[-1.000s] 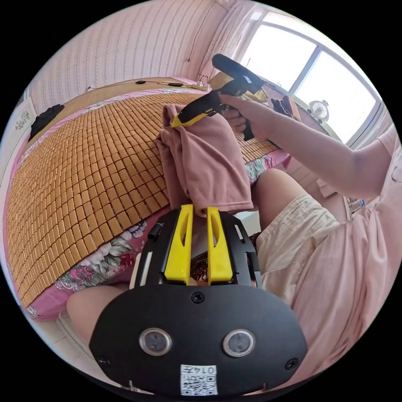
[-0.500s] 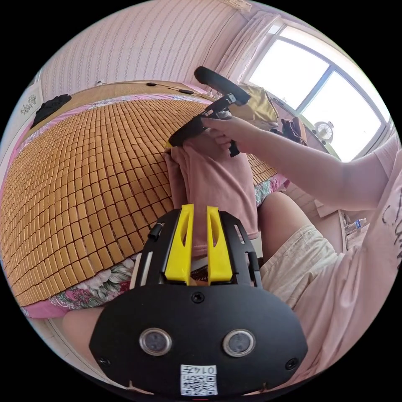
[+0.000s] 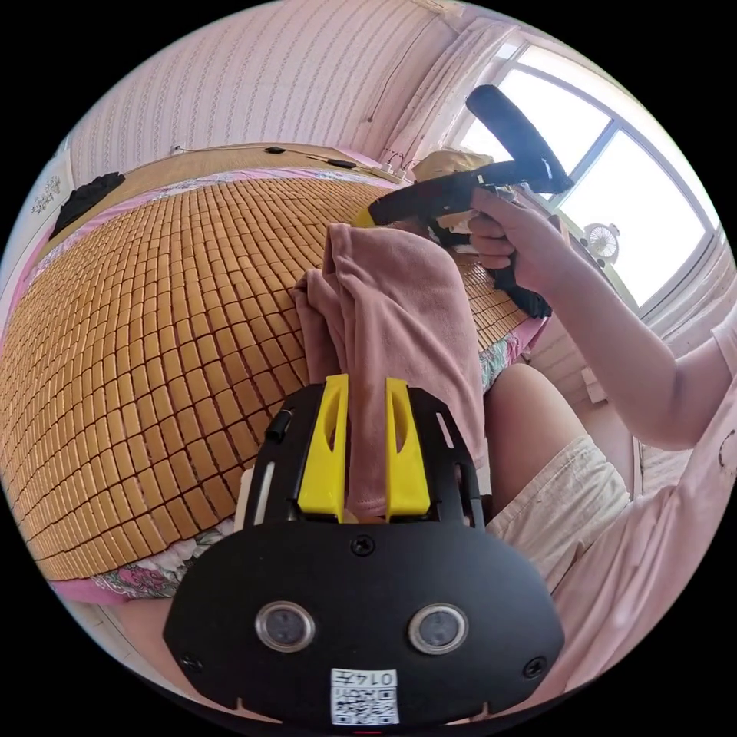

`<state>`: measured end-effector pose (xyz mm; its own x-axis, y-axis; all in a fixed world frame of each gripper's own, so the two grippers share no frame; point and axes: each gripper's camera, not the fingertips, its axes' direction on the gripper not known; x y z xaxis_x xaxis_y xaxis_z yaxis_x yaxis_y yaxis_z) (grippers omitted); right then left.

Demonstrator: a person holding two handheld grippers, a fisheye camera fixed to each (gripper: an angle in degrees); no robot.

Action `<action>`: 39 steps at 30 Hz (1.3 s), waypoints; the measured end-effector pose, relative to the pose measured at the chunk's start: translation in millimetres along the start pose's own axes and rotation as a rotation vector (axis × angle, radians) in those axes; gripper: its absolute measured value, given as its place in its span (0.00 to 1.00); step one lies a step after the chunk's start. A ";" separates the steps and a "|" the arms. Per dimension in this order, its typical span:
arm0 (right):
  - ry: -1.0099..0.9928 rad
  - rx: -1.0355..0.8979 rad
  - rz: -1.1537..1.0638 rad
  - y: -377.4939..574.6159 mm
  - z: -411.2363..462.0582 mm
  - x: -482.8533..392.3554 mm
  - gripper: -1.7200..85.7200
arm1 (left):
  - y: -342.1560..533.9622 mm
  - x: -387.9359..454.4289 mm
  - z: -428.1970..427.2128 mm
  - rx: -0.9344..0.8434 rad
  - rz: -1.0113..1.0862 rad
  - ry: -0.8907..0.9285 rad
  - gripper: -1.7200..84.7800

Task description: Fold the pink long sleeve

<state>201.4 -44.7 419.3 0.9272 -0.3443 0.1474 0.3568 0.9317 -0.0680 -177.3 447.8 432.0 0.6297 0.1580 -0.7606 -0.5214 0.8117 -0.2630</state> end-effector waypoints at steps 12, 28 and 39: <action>-0.208 0.168 0.134 12.7 -26.5 38.2 0.03 | -20.0 -19.6 20.6 -0.068 -0.065 -0.045 0.11; -0.329 0.165 0.552 172.1 -69.3 96.7 0.23 | -62.0 -82.1 60.7 -0.099 -0.170 0.328 0.09; -0.341 0.267 0.374 170.1 -161.0 28.1 0.13 | -54.5 -55.2 31.5 -0.024 -0.232 0.243 0.02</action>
<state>306.4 85.5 253.0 0.8801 0.0298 0.4739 -0.0707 0.9951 0.0687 -165.5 412.6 507.0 0.5792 -0.1700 -0.7973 -0.3956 0.7966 -0.4572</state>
